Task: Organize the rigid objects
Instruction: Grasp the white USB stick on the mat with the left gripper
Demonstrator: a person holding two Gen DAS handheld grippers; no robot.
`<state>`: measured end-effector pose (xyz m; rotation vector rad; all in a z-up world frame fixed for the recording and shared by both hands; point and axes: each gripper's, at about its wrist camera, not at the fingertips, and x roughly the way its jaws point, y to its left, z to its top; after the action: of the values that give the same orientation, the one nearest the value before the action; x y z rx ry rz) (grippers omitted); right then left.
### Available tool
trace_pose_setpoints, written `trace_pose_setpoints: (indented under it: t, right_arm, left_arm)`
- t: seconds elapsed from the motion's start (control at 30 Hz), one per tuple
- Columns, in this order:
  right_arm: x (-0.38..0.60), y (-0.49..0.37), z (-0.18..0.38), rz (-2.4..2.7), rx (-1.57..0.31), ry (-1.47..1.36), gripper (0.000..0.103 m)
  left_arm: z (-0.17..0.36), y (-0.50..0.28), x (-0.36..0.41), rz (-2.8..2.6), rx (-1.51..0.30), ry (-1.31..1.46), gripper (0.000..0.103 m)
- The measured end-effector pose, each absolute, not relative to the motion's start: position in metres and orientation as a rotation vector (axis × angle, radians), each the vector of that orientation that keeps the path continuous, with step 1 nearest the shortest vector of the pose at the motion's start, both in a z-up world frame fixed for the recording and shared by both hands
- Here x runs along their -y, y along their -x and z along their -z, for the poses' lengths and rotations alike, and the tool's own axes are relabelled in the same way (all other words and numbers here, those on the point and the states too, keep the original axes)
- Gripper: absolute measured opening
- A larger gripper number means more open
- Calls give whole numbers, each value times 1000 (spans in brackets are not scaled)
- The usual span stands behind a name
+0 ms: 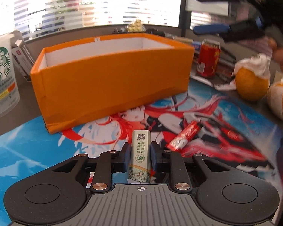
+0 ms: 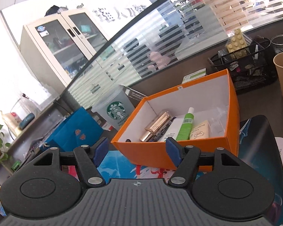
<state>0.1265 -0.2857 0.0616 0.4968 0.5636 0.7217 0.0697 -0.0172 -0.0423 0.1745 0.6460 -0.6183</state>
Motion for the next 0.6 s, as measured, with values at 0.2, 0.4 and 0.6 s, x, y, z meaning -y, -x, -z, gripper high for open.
trace_pose_setpoints:
  t: [0.2, 0.4, 0.6]
  right_arm:
    - [290, -119, -62, -741, -534, -525, 64]
    - [294, -114, -51, -759, -541, -551, 65]
    - [282, -106, -35, -758, -605, -411, 65]
  left_arm:
    - [17, -67, 11, 614, -600, -163, 20]
    - [-7, -77, 6, 612, -589, -126, 20]
    - [-29, -98, 6, 585, -564, -151, 21]
